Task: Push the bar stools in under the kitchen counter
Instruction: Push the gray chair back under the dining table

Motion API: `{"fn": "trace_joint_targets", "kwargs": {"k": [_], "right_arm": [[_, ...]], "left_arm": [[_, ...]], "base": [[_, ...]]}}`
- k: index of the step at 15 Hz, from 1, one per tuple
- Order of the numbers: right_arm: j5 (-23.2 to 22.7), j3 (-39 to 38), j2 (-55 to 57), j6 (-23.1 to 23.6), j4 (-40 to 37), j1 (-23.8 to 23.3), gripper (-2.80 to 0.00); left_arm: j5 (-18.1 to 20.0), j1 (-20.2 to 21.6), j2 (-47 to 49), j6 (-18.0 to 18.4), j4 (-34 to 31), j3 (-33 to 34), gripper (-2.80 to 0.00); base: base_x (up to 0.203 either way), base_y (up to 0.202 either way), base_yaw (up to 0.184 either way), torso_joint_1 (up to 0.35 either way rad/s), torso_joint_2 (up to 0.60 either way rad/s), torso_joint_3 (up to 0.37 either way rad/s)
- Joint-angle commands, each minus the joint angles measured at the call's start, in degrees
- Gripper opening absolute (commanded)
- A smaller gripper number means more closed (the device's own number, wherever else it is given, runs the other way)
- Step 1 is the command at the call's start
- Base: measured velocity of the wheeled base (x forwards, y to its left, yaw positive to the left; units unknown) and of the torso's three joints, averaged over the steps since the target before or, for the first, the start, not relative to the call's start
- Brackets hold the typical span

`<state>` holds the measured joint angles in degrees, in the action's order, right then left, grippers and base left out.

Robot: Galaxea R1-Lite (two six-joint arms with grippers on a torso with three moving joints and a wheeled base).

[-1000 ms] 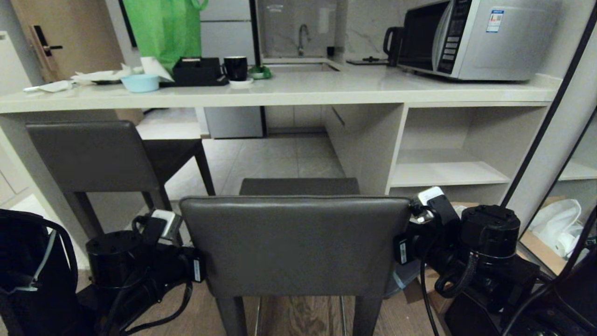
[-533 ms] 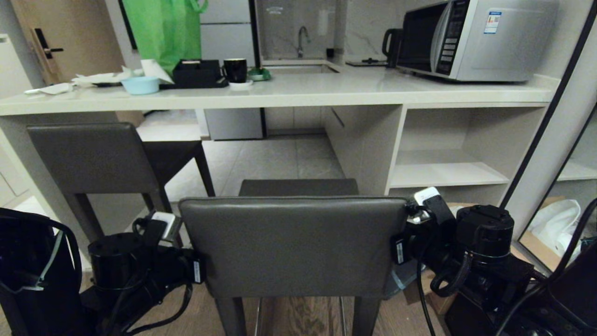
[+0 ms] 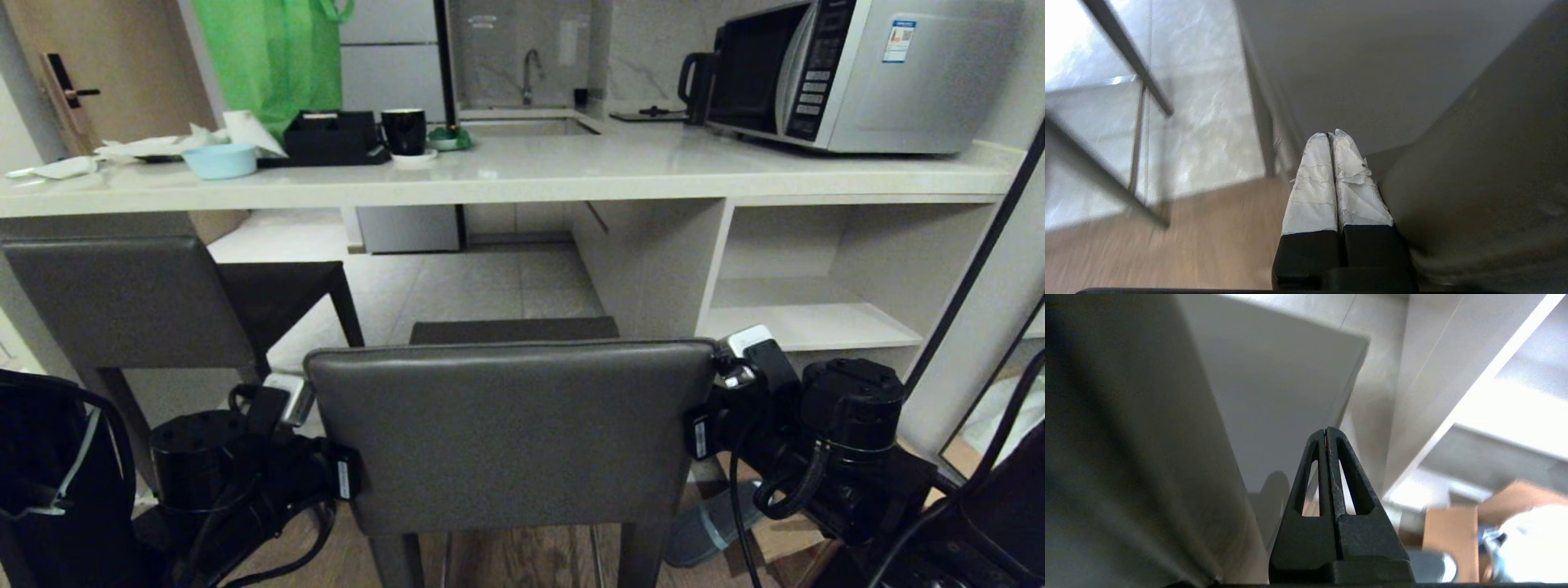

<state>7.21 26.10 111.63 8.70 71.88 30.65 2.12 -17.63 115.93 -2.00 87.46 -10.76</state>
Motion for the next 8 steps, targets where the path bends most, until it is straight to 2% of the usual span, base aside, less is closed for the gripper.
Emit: {"fn": "trace_joint_targets", "kwargs": {"k": [1,5,8], "right_arm": [[-0.2,-0.2,0.5,0.3,0.1,0.3,-2.80],[-0.2,-0.4,0.4,0.3,0.6,0.3,-2.80],[-0.2,-2.1,0.5,0.2,2.4,1.0,-2.80]], "left_arm": [[-0.3,-0.1,0.3,0.0,0.2,0.0,-2.80],[-0.4,-0.3,0.0,0.0,0.2,0.2,-2.80],[-0.3,-0.3,-0.8,-0.1,0.2,1.9,-2.80]], "base": [[0.171,0.000,0.000,-0.002,-0.01,-0.002],[0.166,0.000,0.000,0.000,0.00,0.006],[0.030,0.000,0.001,0.001,0.00,-0.001]]}}
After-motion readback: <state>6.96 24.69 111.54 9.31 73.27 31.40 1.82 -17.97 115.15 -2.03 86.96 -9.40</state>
